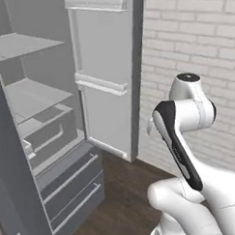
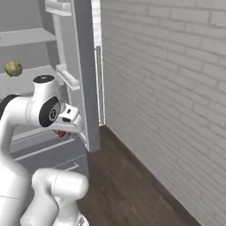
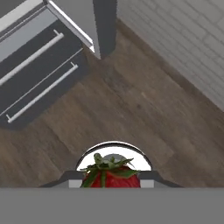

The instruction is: Take the strawberry from the fridge and place it on top of the pancake, located on the dining counter.

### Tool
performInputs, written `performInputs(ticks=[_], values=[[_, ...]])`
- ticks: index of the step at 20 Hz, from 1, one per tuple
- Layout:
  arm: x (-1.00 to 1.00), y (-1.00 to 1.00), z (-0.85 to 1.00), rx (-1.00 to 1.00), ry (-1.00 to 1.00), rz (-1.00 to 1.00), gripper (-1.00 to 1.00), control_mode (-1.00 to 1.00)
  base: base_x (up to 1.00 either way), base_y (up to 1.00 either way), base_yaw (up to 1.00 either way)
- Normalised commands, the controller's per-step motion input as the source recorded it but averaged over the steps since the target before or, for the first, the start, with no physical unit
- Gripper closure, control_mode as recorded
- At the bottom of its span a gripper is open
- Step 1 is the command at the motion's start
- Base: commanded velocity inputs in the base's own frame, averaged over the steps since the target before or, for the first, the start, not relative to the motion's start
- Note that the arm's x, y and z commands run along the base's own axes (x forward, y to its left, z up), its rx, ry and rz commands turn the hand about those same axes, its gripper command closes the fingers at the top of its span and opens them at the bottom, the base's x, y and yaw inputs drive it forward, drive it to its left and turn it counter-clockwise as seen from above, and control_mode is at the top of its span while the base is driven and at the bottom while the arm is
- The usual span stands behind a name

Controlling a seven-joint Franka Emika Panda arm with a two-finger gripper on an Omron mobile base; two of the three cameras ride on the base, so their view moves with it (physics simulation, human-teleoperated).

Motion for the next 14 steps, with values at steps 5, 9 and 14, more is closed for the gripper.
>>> performInputs(ticks=[5, 9, 14], values=[[0.0, 0.0, 0.0, 0.0, 0.0, 0.0, 1.0, 1.0, -0.14, -0.27, -0.83], [0.0, 0.0, 0.0, 0.0, 0.0, 0.0, 1.0, 1.0, 0.02, -0.52, -0.86], [0.0, 0.0, 0.0, 0.0, 0.0, 0.0, 1.0, 1.0, 0.17, -0.53, -0.82]])
